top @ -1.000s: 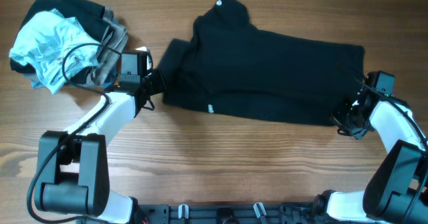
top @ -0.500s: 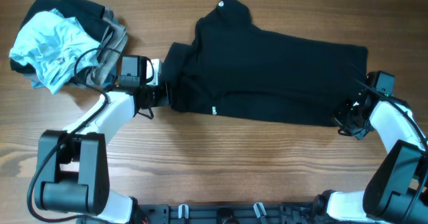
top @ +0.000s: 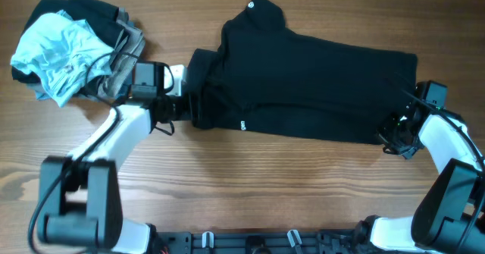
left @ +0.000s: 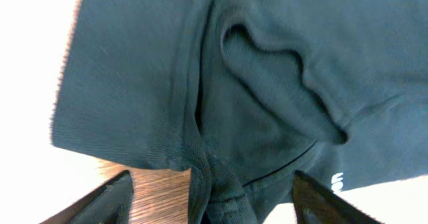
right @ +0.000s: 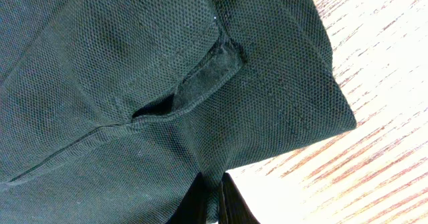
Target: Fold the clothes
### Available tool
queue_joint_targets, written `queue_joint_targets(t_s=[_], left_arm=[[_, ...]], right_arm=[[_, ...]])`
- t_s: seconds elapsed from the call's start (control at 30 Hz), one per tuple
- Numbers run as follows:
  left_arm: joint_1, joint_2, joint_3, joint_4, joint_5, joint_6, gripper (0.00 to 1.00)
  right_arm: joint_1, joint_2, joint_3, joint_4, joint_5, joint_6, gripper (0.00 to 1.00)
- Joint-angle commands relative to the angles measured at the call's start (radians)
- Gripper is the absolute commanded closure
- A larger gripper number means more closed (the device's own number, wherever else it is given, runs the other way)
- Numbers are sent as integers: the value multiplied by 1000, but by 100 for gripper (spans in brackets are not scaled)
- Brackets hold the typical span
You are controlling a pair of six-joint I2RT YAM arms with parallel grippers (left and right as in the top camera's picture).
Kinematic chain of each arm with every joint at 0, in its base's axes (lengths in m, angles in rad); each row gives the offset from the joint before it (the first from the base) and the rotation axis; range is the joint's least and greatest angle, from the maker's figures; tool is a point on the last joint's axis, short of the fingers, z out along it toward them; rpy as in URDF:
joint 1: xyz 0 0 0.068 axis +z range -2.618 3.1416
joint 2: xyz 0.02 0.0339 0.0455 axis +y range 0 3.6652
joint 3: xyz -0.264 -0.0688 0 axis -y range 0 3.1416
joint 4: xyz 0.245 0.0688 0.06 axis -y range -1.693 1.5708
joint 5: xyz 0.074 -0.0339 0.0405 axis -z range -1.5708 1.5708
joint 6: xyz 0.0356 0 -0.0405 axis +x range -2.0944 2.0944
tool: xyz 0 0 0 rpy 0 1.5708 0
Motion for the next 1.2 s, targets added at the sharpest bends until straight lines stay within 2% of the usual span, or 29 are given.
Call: queue_joint_targets(t_s=[0.0, 0.03, 0.1, 0.13, 0.17, 0.23, 0.4, 0.43, 0.47, 0.5, 0.57, 0.6, 0.73, 0.8, 0.87, 0.9, 0.97, 1.07, 1.17], left_arm=[[-20, 114, 9, 0, 21, 3, 43], [-20, 135, 9, -2, 21, 3, 49], [-18, 137, 9, -6, 20, 3, 85], [-13, 129, 9, -24, 6, -6, 96], [0, 116, 12, -66, -50, -65, 96], [71, 50, 14, -217, -180, -182, 96], [207, -115, 14, -471, -183, -219, 96], [207, -116, 14, -478, -183, -219, 88], [205, -115, 14, -486, -182, -219, 69], [205, -115, 14, -489, -182, -219, 62], [205, -115, 14, -502, -183, -218, 52], [205, -115, 14, -513, -183, -216, 49], [205, -118, 27, -533, -159, -203, 47], [205, -124, 120, -587, -99, -177, 44], [198, -130, 267, -626, -95, -98, 42], [189, -130, 324, -615, -91, -73, 42], [137, -129, 409, -489, -40, -41, 42], [16, -95, 413, -234, -52, 5, 46], [-78, 22, 447, -94, -122, 10, 44]], right_arm=[[-7, -20, -7, 2, 29, -11, 95], [-7, -20, -7, 2, 28, -11, 95], [-7, -20, -7, -2, 21, -11, 96], [-7, -20, -7, -11, 18, -11, 96], [-7, -20, -7, -24, 18, -15, 96], [-7, -20, -7, -55, 19, -14, 96], [-7, -20, -7, -103, -32, -72, 95], [-7, -20, -7, -101, -59, -93, 88], [-7, -20, -6, -98, -94, -113, 69], [-7, -20, -4, -100, -95, -112, 63], [-7, -21, 15, -123, -95, -111, 59], [-7, -23, 32, -147, -94, -111, 59], [-7, -65, 108, -222, -95, -116, 57], [-7, -121, 169, -257, -108, -152, 49], [-7, -189, 253, -282, -131, -167, 41], [-7, -217, 279, -266, -183, -202, 37], [-7, -260, 305, -175, -354, -305, 36], [-7, -254, 305, -63, -463, -309, 44], [-7, -217, 304, -53, -473, -295, 45]])
